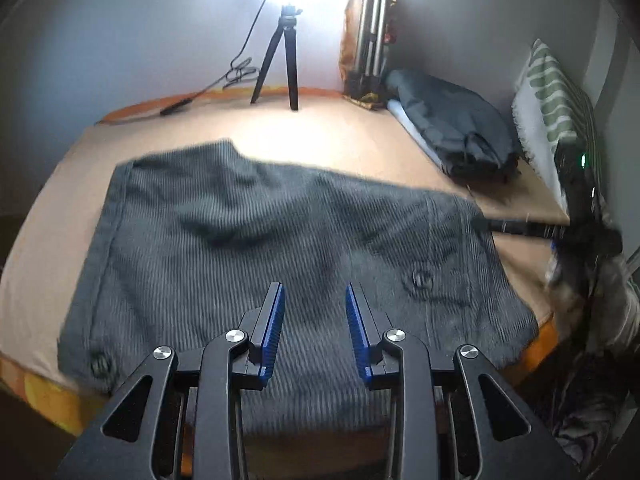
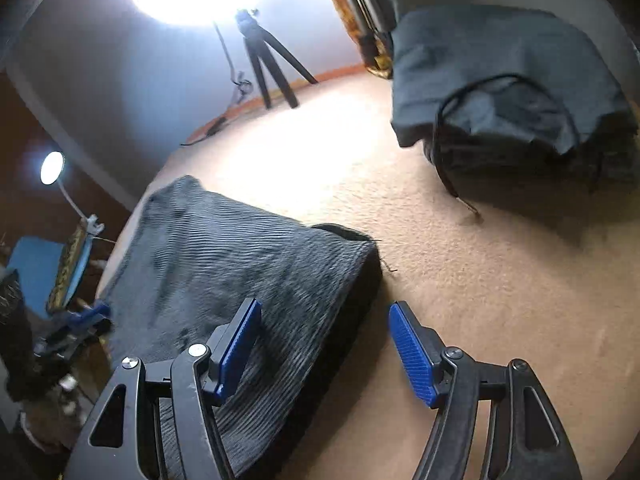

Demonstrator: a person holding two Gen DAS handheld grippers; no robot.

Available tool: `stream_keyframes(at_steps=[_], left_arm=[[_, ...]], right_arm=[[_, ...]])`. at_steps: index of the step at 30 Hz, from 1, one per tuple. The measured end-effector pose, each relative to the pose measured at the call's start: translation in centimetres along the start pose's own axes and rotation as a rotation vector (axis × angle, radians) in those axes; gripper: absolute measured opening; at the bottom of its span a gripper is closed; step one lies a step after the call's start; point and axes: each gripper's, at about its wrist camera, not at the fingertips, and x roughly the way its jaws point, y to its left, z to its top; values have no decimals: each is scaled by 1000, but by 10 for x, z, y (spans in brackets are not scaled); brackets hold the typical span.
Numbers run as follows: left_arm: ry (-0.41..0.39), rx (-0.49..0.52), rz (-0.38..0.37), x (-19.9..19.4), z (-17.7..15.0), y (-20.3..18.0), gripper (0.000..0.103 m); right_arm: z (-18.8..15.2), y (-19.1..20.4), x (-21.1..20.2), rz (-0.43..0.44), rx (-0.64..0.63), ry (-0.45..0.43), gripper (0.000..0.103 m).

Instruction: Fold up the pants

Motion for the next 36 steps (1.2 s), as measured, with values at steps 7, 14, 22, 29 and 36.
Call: stream_keyframes(at_steps=[7,14,22,29,36], left_arm=[[1,-44,43,37,45,32,30],[52,-68,36,73,46,41,30],[83,-62,58,95,39,38,30],[78,-39,92,103,37,34,30],[23,-70,106,64,42,45,30]], right_arm=[[2,-7,16,57,23,3,70],[5,-6,27,153,45,17,46],[-2,31,-6,107,-94,-106,3],[-19,61,-28,-41,-277,-190,2],[-4,38,-25,-49,-194,-82,31]])
